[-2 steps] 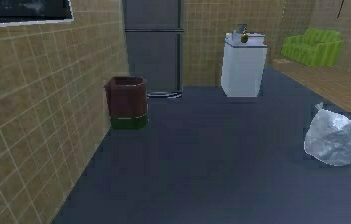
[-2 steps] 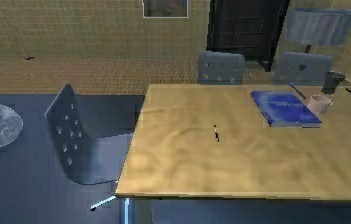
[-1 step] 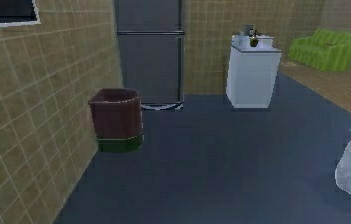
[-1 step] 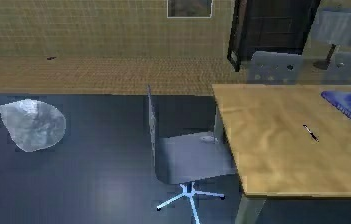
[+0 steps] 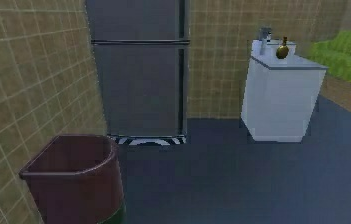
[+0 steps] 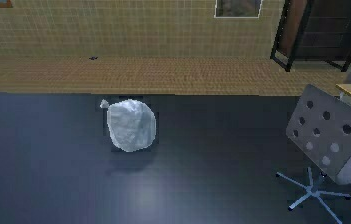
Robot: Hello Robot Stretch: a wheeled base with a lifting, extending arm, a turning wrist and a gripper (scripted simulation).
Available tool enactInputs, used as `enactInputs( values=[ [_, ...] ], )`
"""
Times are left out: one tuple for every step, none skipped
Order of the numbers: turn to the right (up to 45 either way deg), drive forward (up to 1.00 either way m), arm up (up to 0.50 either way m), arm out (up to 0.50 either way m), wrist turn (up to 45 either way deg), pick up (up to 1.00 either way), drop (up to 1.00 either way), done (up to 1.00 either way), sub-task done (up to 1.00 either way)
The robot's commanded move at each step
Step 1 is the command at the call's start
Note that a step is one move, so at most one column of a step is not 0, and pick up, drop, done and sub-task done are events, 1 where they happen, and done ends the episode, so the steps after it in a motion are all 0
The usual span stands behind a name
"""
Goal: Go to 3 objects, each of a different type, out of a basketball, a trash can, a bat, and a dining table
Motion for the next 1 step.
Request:
enactInputs(
  values=[
    [6.0, 0.0, 0.0, 0.0, 0.0, 0.0, 0.0, 0.0, 0.0]
  ],
)
